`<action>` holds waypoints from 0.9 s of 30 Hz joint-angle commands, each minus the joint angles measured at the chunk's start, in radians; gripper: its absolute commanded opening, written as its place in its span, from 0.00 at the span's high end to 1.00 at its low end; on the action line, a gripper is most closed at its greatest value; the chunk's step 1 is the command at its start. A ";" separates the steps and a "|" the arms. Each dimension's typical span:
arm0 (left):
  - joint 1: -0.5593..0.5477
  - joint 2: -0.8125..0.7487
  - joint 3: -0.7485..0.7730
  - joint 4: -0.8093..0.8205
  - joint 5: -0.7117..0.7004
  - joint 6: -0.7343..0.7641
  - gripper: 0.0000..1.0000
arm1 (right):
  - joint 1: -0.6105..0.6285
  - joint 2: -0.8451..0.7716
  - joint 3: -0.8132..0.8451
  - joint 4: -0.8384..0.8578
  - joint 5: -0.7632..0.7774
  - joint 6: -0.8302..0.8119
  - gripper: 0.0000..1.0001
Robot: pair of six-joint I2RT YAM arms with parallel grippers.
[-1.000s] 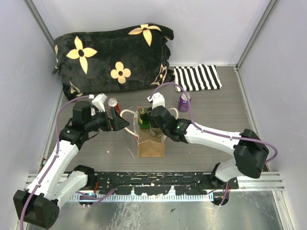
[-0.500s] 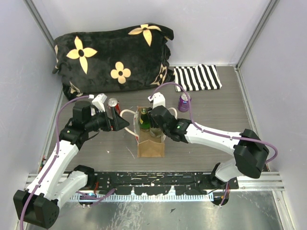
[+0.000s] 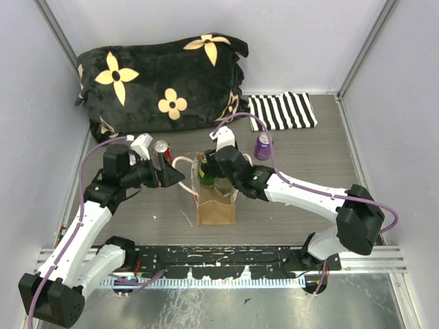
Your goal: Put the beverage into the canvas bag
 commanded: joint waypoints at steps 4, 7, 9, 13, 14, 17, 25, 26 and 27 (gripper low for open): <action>0.011 -0.049 0.194 -0.078 -0.092 0.069 0.02 | -0.003 -0.015 0.103 0.051 0.027 -0.026 0.34; 0.025 -0.062 0.266 -0.126 -0.143 0.108 0.02 | -0.005 -0.014 0.127 0.056 0.037 -0.040 0.30; 0.032 -0.069 0.299 -0.149 -0.163 0.121 0.02 | -0.008 -0.014 0.138 0.056 0.043 -0.047 0.29; 0.042 -0.080 0.325 -0.177 -0.207 0.126 0.02 | -0.023 -0.019 0.149 0.059 0.043 -0.039 0.26; 0.044 -0.079 0.322 -0.178 -0.221 0.134 0.02 | -0.029 -0.019 0.152 0.059 0.042 -0.034 0.26; 0.052 -0.066 0.300 -0.153 -0.287 0.171 0.02 | -0.055 -0.025 0.162 0.053 0.032 -0.010 0.25; 0.059 0.085 0.232 -0.002 -0.378 0.296 0.02 | -0.135 -0.044 0.185 0.011 0.004 0.014 0.23; 0.061 0.112 0.228 0.019 -0.384 0.310 0.02 | -0.139 -0.048 0.184 0.006 0.001 0.015 0.23; 0.064 0.143 0.226 0.039 -0.395 0.322 0.02 | -0.144 -0.051 0.181 0.000 0.000 0.016 0.23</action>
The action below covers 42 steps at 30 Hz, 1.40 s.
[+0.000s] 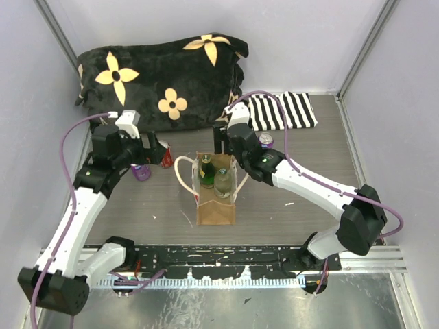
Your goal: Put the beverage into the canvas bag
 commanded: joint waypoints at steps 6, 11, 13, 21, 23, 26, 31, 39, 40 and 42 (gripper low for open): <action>0.023 0.264 -0.007 0.205 -0.110 0.162 0.02 | -0.034 -0.081 0.021 -0.032 -0.002 0.029 0.20; 0.023 0.441 0.072 0.188 -0.105 0.217 0.02 | -0.045 -0.096 0.012 -0.053 -0.004 0.039 0.20; 0.023 0.504 0.106 0.170 -0.111 0.231 0.02 | -0.049 -0.098 0.012 -0.061 -0.003 0.042 0.20; 0.023 0.616 0.159 0.186 -0.117 0.276 0.02 | -0.061 -0.108 0.005 -0.076 -0.004 0.053 0.19; 0.022 0.645 0.164 0.191 -0.123 0.287 0.02 | -0.062 -0.111 0.007 -0.081 -0.001 0.054 0.19; 0.023 0.672 0.165 0.182 -0.116 0.291 0.02 | -0.067 -0.114 0.013 -0.093 0.003 0.052 0.19; 0.024 0.694 0.146 0.182 -0.107 0.303 0.02 | -0.075 -0.123 0.007 -0.102 0.009 0.057 0.19; 0.023 0.700 0.151 0.192 -0.078 0.302 0.38 | -0.076 -0.123 0.000 -0.102 0.015 0.064 0.19; 0.023 0.703 0.155 0.184 -0.070 0.301 0.45 | -0.077 -0.125 -0.003 -0.102 0.016 0.064 0.19; 0.023 0.705 0.168 0.163 -0.057 0.297 0.60 | -0.077 -0.128 -0.006 -0.102 0.018 0.065 0.19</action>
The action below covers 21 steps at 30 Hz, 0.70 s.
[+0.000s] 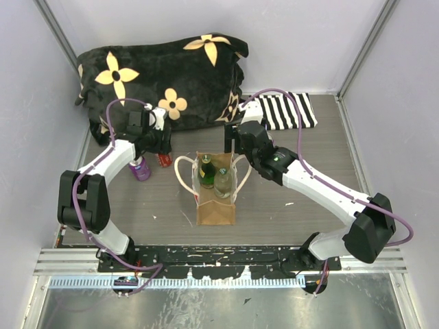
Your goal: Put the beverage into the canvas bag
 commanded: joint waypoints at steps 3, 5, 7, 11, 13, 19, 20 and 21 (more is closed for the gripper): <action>0.004 0.006 0.056 -0.048 0.037 0.003 0.85 | -0.006 -0.054 -0.006 0.022 0.028 0.016 0.19; 0.004 -0.010 0.095 -0.084 0.034 0.007 0.98 | -0.007 -0.058 -0.009 0.021 0.030 0.018 0.19; 0.005 -0.030 0.166 -0.133 0.037 0.013 1.00 | -0.007 -0.062 -0.010 0.021 0.031 0.017 0.19; 0.004 -0.064 0.335 -0.213 0.071 0.026 1.00 | -0.011 -0.060 -0.013 0.021 0.028 0.017 0.19; 0.005 -0.068 0.446 -0.258 0.100 0.024 1.00 | -0.012 -0.056 -0.013 0.021 0.025 0.017 0.19; -0.019 -0.058 0.726 -0.381 0.270 -0.075 1.00 | -0.012 -0.044 -0.010 0.029 0.019 0.017 0.19; -0.033 -0.059 0.753 -0.405 0.289 -0.081 1.00 | -0.012 -0.043 -0.010 0.029 0.020 0.017 0.19; -0.050 -0.063 0.770 -0.422 0.303 -0.085 1.00 | -0.012 -0.043 -0.010 0.029 0.020 0.017 0.19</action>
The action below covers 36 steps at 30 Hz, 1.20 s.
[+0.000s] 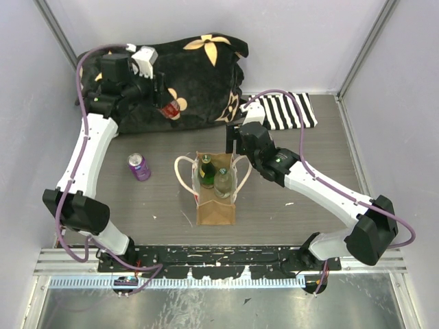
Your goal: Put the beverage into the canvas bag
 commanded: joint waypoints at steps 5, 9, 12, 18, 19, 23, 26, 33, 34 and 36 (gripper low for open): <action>-0.177 -0.132 0.098 -0.117 0.173 -0.053 1.00 | -0.006 -0.036 -0.003 0.030 0.019 0.015 0.19; -0.290 -0.205 0.001 -0.100 0.159 -0.055 1.00 | -0.008 -0.044 -0.016 0.030 0.018 0.021 0.19; -0.338 -0.261 -0.101 -0.093 0.162 -0.064 1.00 | -0.008 -0.049 -0.023 0.030 0.020 0.028 0.19; -0.390 -0.336 -0.272 -0.087 0.177 -0.086 1.00 | -0.008 -0.063 -0.032 0.030 0.026 0.030 0.19; -0.397 -0.367 -0.291 -0.085 0.177 -0.086 1.00 | -0.009 -0.063 -0.031 0.030 0.026 0.031 0.19; -0.414 -0.385 -0.356 -0.073 0.171 -0.082 1.00 | -0.009 -0.061 -0.032 0.029 0.024 0.035 0.19; -0.426 -0.387 -0.403 -0.047 0.162 -0.076 1.00 | -0.008 -0.060 -0.033 0.027 0.023 0.039 0.19; -0.441 -0.360 -0.487 0.040 0.133 -0.073 1.00 | -0.009 -0.073 -0.044 0.015 0.030 0.048 0.19; -0.440 -0.353 -0.493 0.052 0.130 -0.069 1.00 | -0.008 -0.075 -0.047 0.014 0.029 0.048 0.19; -0.441 -0.318 -0.500 0.072 0.121 -0.063 1.00 | -0.008 -0.076 -0.049 0.010 0.029 0.051 0.19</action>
